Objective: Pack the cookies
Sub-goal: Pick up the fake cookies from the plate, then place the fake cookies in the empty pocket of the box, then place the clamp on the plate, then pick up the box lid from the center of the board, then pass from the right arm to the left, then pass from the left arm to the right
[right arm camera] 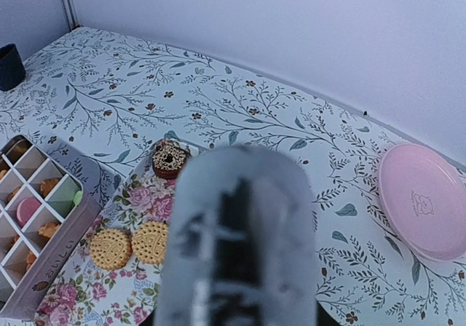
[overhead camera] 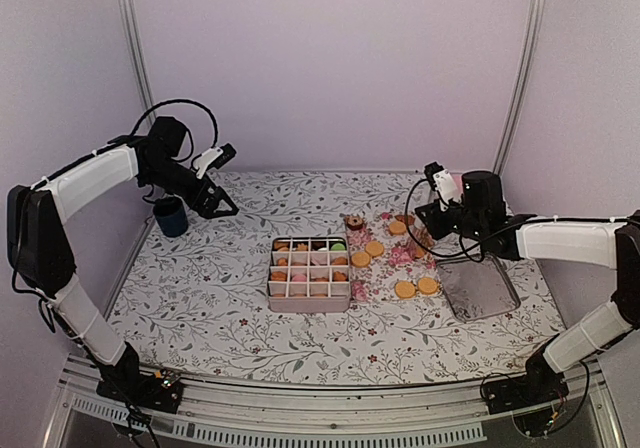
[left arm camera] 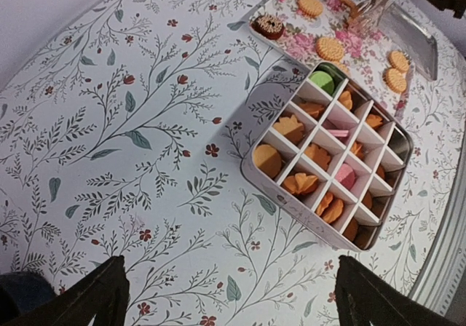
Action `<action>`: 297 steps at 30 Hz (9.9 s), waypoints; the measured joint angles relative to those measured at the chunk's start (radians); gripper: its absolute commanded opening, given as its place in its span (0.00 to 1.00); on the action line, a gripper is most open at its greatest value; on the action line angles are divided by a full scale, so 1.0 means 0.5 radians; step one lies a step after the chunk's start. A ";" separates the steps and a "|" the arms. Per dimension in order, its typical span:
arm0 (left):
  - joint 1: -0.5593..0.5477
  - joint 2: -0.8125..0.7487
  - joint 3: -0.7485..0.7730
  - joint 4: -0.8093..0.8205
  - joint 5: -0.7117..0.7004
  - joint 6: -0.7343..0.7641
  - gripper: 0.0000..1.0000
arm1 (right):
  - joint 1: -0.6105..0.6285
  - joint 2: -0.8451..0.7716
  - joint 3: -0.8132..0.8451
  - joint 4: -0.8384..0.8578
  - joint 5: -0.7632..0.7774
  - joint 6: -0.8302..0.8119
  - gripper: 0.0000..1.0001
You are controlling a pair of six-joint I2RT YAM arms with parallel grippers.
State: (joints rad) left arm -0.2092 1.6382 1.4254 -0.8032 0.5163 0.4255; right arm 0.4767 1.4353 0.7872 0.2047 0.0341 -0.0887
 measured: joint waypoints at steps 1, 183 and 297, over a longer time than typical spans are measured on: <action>0.000 0.000 0.001 -0.002 0.000 0.000 0.99 | 0.000 -0.001 -0.003 0.007 -0.002 -0.002 0.25; 0.000 -0.022 -0.135 0.117 0.035 0.034 0.99 | 0.211 0.061 -0.137 -1.601 0.108 1.440 0.00; 0.047 -0.204 -0.720 2.735 1.693 -2.574 0.09 | 0.367 0.890 1.625 0.230 -2.171 1.794 0.34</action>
State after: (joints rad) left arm -0.1860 1.5360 1.0653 0.5644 1.3628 -0.8616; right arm 0.6601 1.8805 1.5997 0.3195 -1.0512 0.8082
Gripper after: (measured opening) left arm 0.096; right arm 0.389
